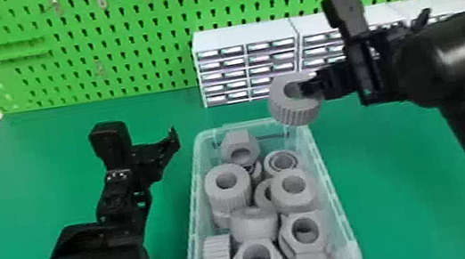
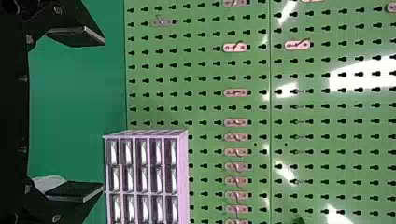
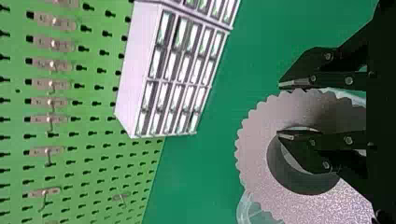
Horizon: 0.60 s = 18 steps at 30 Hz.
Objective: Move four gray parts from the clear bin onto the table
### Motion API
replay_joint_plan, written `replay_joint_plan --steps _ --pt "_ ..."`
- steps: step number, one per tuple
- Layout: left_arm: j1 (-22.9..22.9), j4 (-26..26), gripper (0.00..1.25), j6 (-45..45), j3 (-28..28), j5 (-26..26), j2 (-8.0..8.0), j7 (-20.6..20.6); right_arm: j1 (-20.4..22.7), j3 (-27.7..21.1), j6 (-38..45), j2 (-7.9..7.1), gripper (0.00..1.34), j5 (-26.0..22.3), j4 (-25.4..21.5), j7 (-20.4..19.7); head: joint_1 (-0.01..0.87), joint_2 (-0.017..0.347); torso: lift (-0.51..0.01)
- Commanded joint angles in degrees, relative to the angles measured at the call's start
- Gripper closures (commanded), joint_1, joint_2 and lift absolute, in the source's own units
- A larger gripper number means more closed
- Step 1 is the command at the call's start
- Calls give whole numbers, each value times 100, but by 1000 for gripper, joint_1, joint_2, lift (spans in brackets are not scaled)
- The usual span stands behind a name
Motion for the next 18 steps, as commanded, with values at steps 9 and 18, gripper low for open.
replay_joint_plan --steps 9,18 --pt "6 18 180 4 -5 -1 0 0 429 -654 401 -115 1042 297 -442 0 693 72 -52" --pt "-3 44 182 4 -22 -1 0 0 746 -1120 524 -159 1042 596 -522 0 693 72 -52"
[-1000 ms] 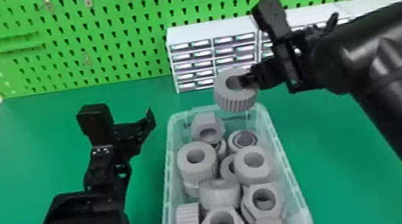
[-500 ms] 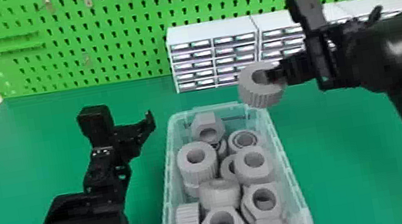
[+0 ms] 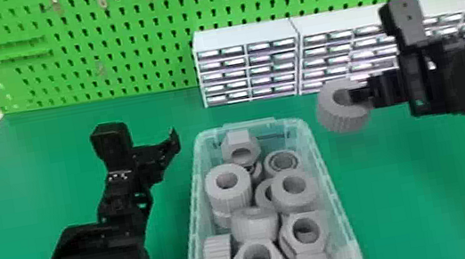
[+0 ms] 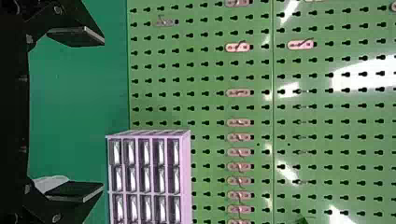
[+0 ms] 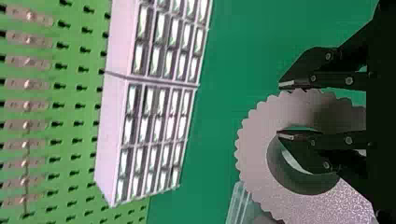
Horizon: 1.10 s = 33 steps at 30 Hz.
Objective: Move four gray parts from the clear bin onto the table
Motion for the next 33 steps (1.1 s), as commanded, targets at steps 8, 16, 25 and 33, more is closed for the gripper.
replay_joint_plan --steps 8,16,25,33 --pt "-39 39 180 0 -29 0 0 0 307 -472 95 -50 1042 322 -11 0 693 72 -52" --pt "-65 66 180 0 -64 9 0 0 457 -525 -46 -50 1042 506 217 0 693 72 -52" --pt "-83 110 180 0 -99 26 -9 9 589 -393 -793 -41 1042 252 903 9 693 72 -52" --pt "-92 136 180 0 -126 35 -9 18 589 -217 -1171 -14 1042 190 1518 9 693 72 -52"
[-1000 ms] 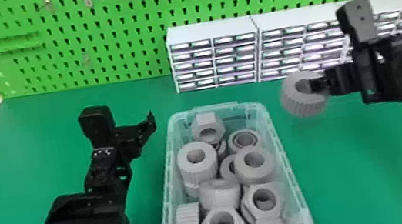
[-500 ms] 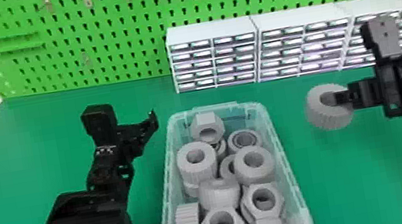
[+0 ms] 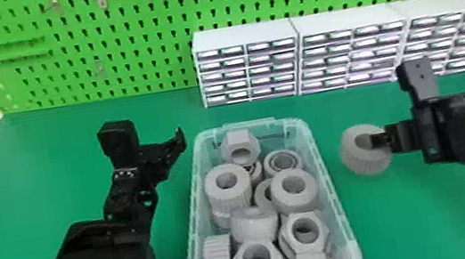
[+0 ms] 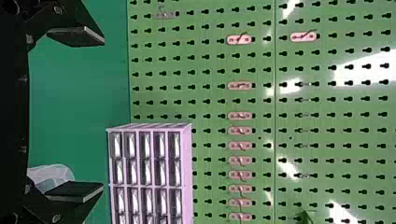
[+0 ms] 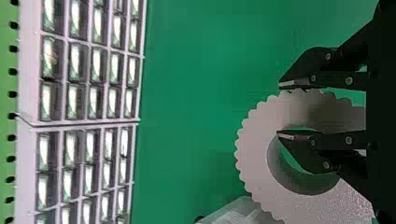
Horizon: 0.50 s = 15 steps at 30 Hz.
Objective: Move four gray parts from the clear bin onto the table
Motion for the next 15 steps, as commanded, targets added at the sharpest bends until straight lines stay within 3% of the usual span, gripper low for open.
replay_joint_plan --steps 1,15 --pt "-18 9 180 0 -13 11 0 8 1 99 -233 22 1042 -28 390 0 693 72 -52" --pt "-27 26 180 0 -22 20 0 8 -8 275 -357 40 1042 68 1041 17 693 72 -52"
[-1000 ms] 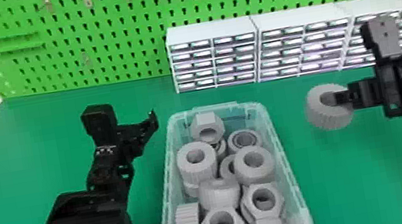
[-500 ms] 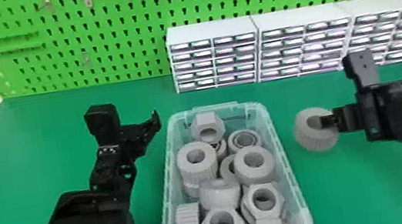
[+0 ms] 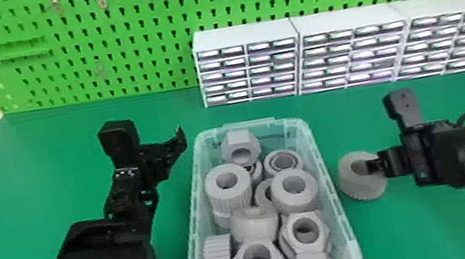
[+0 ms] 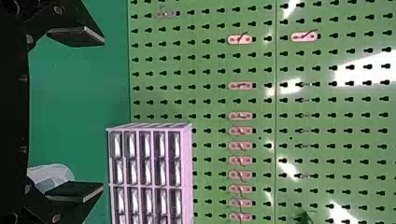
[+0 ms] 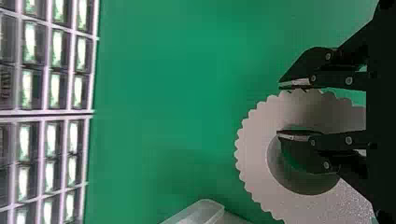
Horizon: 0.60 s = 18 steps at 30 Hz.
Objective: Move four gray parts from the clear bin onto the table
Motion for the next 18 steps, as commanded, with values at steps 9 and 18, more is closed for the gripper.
replay_joint_plan --steps 9,18 --pt "-8 11 180 0 -6 9 0 0 8 108 -25 10 1042 59 223 0 693 72 -52" --pt "-8 11 182 0 -6 9 0 0 25 125 -86 28 1042 103 346 0 693 72 -52"
